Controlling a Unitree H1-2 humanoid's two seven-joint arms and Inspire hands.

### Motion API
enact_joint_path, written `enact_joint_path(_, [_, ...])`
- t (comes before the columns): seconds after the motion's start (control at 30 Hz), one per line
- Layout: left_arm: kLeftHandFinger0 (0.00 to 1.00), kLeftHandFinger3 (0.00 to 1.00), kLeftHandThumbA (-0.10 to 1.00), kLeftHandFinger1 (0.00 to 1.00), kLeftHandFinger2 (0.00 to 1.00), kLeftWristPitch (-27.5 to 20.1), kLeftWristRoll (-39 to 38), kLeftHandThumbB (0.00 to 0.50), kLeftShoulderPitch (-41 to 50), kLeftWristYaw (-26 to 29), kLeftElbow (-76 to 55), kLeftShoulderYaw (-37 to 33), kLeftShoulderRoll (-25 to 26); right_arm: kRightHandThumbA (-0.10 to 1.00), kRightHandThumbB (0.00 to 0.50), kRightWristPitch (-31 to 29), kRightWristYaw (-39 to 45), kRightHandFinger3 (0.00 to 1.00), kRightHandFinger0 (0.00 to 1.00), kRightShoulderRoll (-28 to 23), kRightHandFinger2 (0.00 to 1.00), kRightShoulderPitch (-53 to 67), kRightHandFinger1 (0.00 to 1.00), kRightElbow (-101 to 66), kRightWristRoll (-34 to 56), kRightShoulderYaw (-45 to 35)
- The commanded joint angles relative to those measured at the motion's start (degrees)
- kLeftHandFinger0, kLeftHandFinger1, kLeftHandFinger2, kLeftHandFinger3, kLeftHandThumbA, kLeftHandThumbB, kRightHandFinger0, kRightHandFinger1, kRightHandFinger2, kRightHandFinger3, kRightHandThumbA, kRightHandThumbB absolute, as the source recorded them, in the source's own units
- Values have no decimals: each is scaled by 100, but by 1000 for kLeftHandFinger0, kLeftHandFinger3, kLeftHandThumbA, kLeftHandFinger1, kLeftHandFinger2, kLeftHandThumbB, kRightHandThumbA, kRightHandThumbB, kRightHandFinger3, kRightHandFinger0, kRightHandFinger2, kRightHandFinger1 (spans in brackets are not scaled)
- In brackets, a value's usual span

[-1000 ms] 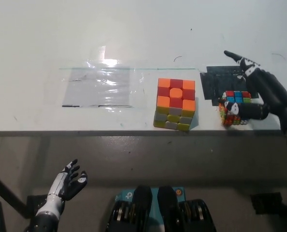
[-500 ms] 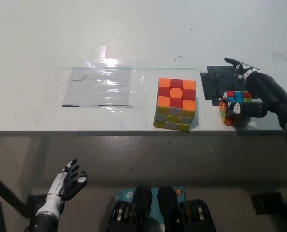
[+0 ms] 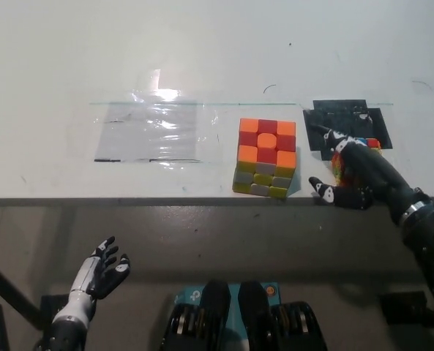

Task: The robot uses its right hand to pick up the small cube kept on the middle on the desk and place it on the bigger cube kept next to it

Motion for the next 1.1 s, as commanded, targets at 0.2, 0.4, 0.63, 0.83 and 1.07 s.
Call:
enact_joint_path(0.2, [1000,1000,395,1000,1000,-119,-13,279,-137,39,-164,42,74,492,424,-328,-136,1000,1000,-150,1000,-120,1000,452,-210,-32])
enact_joint_path(0.4, [1000,1000,392,1000,1000,-141,36,268,-139,81,-149,37,71,512,412,-398,-96,1000,1000,-310,1000,-384,1000,520,-123,-191])
enact_joint_path(0.63, [1000,1000,383,1000,1000,-126,13,261,-83,78,-149,46,24,508,422,-474,74,1000,1000,-200,1000,-507,1000,196,-77,-113])
enact_joint_path(0.83, [1000,1000,358,1000,1000,-139,-101,273,-108,16,-151,118,3,541,412,-545,83,1000,1000,-170,1000,-587,1000,128,-133,-78])
enact_joint_path(1.07, [1000,1000,396,1000,1000,-167,10,269,-145,75,-177,104,42,497,427,-469,219,1000,1000,-188,1000,-579,1000,184,-202,8])
